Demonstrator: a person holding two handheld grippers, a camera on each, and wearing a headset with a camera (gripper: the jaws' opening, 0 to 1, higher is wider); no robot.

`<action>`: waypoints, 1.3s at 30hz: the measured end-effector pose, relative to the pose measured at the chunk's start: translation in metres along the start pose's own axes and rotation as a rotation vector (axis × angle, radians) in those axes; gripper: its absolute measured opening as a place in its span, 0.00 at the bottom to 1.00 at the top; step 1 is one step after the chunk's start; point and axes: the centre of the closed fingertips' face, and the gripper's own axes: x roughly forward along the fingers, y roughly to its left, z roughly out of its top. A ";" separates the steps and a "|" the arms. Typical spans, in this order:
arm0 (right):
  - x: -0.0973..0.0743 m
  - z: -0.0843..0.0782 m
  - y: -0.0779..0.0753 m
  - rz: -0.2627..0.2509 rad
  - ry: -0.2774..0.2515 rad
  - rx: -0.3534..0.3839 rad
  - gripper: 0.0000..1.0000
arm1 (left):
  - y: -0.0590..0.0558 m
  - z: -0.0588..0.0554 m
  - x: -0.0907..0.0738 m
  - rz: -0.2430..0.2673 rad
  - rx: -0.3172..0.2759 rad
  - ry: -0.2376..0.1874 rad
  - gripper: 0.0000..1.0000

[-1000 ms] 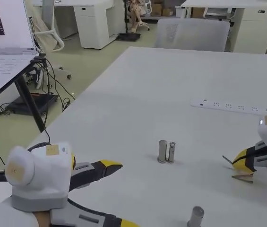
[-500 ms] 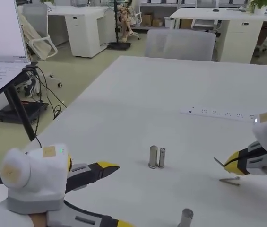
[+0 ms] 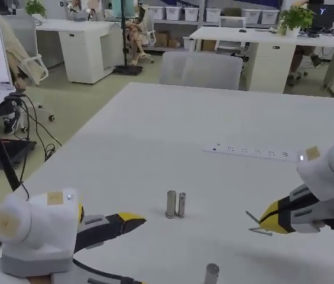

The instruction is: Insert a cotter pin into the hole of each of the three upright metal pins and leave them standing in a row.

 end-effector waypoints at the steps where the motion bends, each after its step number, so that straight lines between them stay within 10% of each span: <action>1: -0.002 0.004 0.006 0.005 -0.003 -0.002 0.01 | -0.002 0.002 0.001 -0.005 0.006 -0.002 0.88; 21: -0.012 0.042 0.077 0.140 0.026 -0.104 0.01 | -0.028 0.012 0.022 -0.109 0.061 0.011 0.62; 39: -0.007 0.057 0.111 0.209 0.078 -0.191 0.02 | -0.049 0.018 0.040 -0.156 0.167 0.039 0.30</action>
